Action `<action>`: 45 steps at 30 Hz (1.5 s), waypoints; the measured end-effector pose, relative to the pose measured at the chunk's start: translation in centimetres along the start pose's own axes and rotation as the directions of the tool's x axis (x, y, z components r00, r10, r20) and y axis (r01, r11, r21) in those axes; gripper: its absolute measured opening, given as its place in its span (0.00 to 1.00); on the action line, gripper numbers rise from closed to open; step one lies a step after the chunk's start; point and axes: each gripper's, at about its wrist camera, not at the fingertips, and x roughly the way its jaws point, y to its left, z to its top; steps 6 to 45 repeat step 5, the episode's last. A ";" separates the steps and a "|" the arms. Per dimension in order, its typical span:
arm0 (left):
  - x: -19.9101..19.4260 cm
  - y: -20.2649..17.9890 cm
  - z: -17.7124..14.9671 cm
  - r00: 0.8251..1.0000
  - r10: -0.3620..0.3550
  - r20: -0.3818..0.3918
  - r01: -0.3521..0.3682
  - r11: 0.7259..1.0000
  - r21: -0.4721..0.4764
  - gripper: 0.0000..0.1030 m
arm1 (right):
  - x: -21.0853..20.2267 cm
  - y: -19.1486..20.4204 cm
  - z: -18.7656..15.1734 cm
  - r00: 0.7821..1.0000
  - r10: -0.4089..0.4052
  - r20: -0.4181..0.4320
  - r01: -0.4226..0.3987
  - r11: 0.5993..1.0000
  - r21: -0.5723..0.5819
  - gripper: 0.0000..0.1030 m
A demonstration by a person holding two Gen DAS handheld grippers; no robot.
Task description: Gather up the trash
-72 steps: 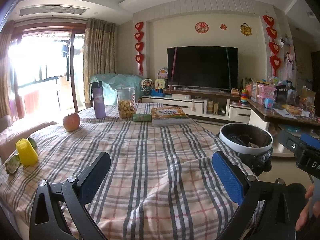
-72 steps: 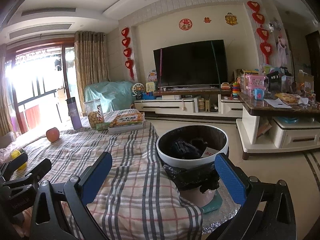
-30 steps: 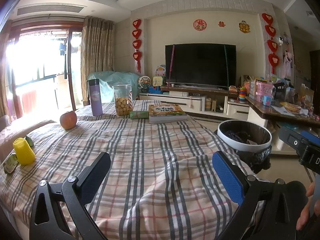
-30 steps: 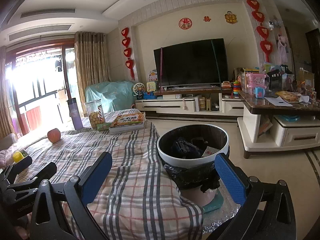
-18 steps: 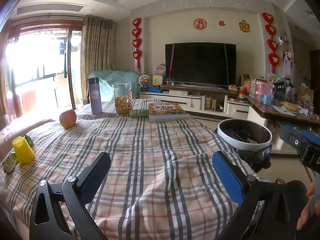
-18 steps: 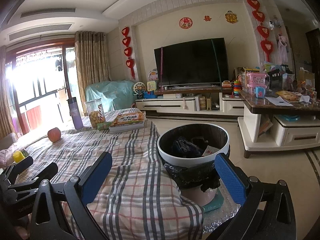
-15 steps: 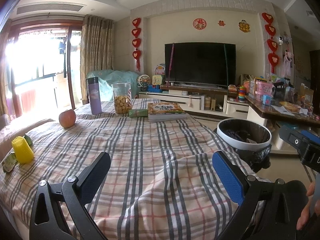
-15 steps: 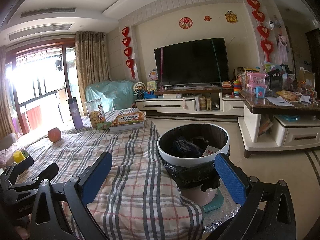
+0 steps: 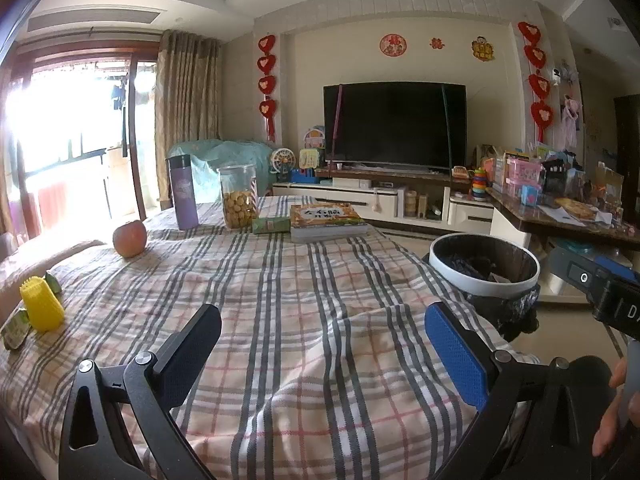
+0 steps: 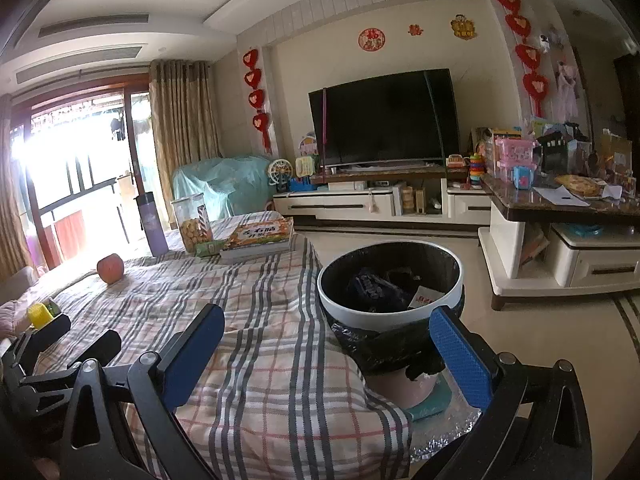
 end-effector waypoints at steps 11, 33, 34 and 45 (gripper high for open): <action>0.5 0.4 0.3 1.000 -0.001 -0.016 0.001 1.000 -0.010 0.99 | 0.6 0.0 0.1 1.000 0.001 -0.020 -0.001 1.000 0.009 1.00; 0.5 0.4 0.3 1.000 -0.001 -0.016 0.001 1.000 -0.010 0.99 | 0.6 0.0 0.1 1.000 0.001 -0.020 -0.001 1.000 0.009 1.00; 0.5 0.4 0.3 1.000 -0.001 -0.016 0.001 1.000 -0.010 0.99 | 0.6 0.0 0.1 1.000 0.001 -0.020 -0.001 1.000 0.009 1.00; 0.5 0.4 0.3 1.000 -0.001 -0.016 0.001 1.000 -0.010 0.99 | 0.6 0.0 0.1 1.000 0.001 -0.020 -0.001 1.000 0.009 1.00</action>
